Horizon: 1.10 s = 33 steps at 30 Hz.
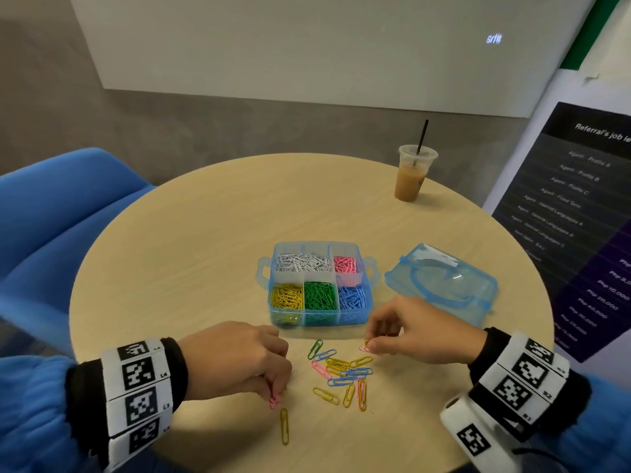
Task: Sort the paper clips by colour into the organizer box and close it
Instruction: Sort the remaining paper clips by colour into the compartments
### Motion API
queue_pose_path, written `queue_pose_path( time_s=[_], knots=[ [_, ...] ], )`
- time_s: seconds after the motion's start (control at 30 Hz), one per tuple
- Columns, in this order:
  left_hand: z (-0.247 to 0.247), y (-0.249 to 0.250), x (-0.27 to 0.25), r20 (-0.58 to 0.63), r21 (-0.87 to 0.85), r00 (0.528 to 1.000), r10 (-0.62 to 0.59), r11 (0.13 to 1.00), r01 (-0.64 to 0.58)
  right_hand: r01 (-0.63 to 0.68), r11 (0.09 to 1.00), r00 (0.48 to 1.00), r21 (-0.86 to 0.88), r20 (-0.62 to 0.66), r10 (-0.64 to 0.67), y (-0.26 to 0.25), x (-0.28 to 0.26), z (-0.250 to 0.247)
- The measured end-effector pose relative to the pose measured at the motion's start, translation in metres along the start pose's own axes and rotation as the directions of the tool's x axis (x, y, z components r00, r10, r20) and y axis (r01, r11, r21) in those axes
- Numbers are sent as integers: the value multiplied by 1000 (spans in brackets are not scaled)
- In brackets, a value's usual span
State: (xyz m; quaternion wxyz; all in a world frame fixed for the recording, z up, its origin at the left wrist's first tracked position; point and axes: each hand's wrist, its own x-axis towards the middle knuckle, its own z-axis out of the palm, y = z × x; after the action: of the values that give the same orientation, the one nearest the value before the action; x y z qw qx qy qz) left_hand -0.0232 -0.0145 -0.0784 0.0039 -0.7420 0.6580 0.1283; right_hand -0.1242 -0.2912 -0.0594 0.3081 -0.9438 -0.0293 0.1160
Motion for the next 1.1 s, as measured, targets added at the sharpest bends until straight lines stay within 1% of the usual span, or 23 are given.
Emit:
queue_pose_path(
  time_s=[0.07, 0.2, 0.27, 0.4, 0.5, 0.57, 0.67, 0.73, 0.8, 0.87, 0.97, 1.1],
  knots=[
    [1, -1, 2, -8, 38, 1000, 25, 999, -24, 9, 999, 1000, 46, 21, -10, -1, 0, 2],
    [5, -2, 5, 14, 87, 999, 31, 996, -32, 37, 999, 999, 32, 6, -37, 0, 1, 6],
    [7, -1, 3, -29, 96, 998, 53, 994, -50, 41, 999, 999, 34, 7, -41, -1, 2, 8],
    [12, -3, -2, -133, 176, 988, 81, 983, -57, 63, 997, 997, 53, 30, -64, -5, 0, 12],
    [11, -2, -1, -92, 51, 995, 25, 998, -21, 67, 996, 997, 59, 44, -70, -8, -1, 13],
    [9, -2, -1, -93, 21, 996, 9, 1000, -7, 66, 996, 997, 52, 38, -68, -10, 0, 13],
    [6, 2, -2, -153, 34, 988, 35, 999, -30, 60, 997, 998, 53, 25, -61, -10, 1, 14],
    [3, 6, 2, -192, 111, 977, 92, 991, -71, 58, 997, 998, 57, 33, -60, -10, 2, 16],
    [1, 11, 9, -180, 179, 970, 162, 975, -129, 56, 997, 997, 61, 45, -59, -10, 3, 18],
    [0, 15, 18, -146, 212, 966, 214, 960, -181, 50, 997, 997, 66, 56, -54, -10, 3, 19],
    [0, 21, 27, -85, 279, 970, 228, 940, -196, 44, 996, 997, 81, 67, -49, -11, 3, 20],
    [-2, 23, 34, -55, 293, 970, 236, 933, -210, -2, 990, 997, 144, 81, -10, -9, 1, 20]
  ],
)
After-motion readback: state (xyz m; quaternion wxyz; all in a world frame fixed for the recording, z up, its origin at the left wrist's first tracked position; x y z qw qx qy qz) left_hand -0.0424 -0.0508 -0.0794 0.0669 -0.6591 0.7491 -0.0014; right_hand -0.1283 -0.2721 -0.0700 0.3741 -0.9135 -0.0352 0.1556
